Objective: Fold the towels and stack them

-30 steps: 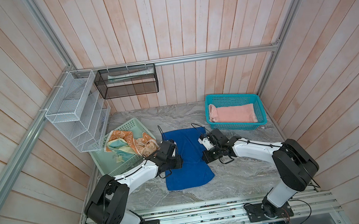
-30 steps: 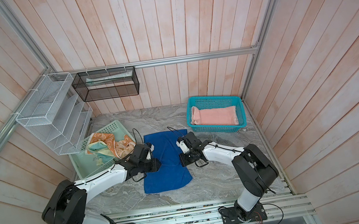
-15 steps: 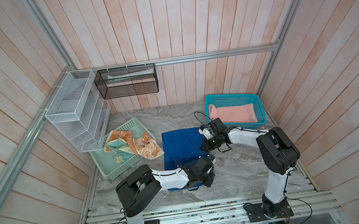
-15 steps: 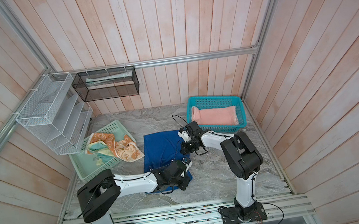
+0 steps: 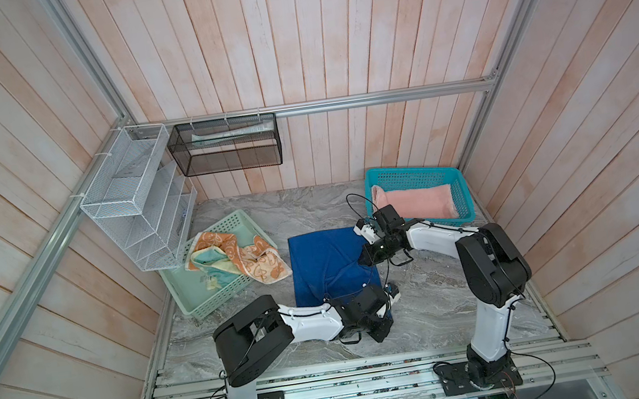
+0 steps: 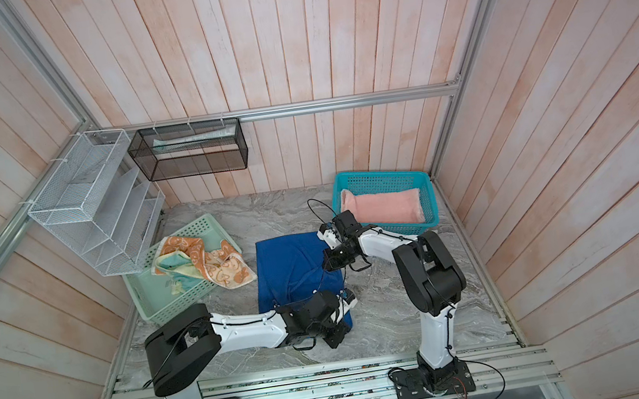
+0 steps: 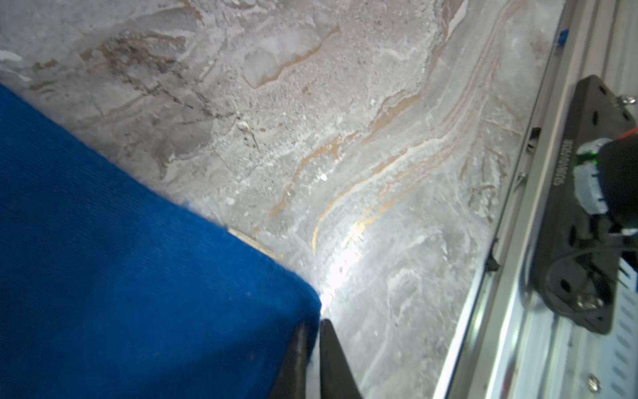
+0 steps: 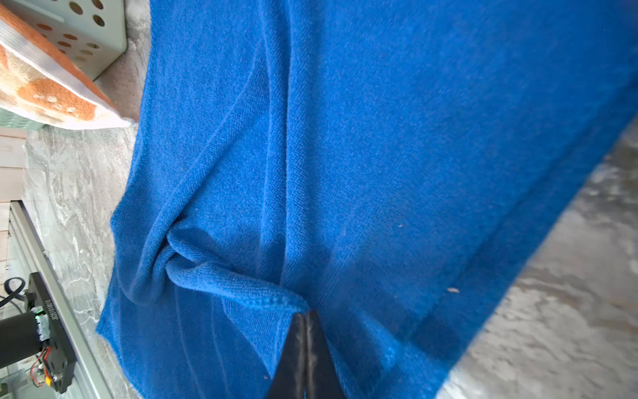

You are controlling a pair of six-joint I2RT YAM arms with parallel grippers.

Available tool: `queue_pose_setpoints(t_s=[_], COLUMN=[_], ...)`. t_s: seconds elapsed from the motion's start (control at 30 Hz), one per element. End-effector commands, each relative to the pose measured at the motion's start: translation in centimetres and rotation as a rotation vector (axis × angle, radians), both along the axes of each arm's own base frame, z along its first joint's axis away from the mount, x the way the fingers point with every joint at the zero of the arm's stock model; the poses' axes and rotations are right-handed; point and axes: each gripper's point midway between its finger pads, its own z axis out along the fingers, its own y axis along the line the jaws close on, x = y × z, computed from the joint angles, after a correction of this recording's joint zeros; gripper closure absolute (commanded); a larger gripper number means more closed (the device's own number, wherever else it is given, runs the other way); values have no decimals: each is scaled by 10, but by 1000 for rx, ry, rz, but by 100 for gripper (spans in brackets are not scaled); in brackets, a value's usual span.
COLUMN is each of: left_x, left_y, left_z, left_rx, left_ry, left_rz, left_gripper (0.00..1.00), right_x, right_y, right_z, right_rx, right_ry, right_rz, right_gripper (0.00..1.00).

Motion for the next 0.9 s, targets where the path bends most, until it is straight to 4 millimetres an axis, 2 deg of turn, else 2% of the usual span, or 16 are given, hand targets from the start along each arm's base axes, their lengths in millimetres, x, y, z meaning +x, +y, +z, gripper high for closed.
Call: queue_pose_setpoints(t_s=[0.0,0.07,0.17,0.27,0.4,0.5,0.53,0.73,0.87], left_x=[9,23,51,87,116,134,138,153,151], left_y=[0,6,32,81,139,172,177,184,192], left_z=[32,52,75,88,99,85,80,62,42], left_rx=[-56,-69,-98,-125,-153,-175,-181,-196,-165], left_ry=[-66,-109,-100,-47,9,170,213,324,398], left_rz=[23,87,251,480,721,853,870,934,989], left_gripper=[78,70,69,69,66,62,62,61,59], right_x=[-2,-6,-13,-17,-19,-20,-20,-23,-26], right_y=[-5,-5,-8,-13,-18,-22,-23,-29,-32], right_z=[-4,-5,-5,-6,-5,-7,-7,-10,-14], right_rx=[-34,-28,-23,-33,-44,-61,-68,-90,-104], right_ry=[5,8,14,0,-23,-34,-35,-43,-39], right_rz=[13,10,6,-3,-21,-27,-28,-31,-34], right_gripper=[100,100,100,100,100,100,100,100,100])
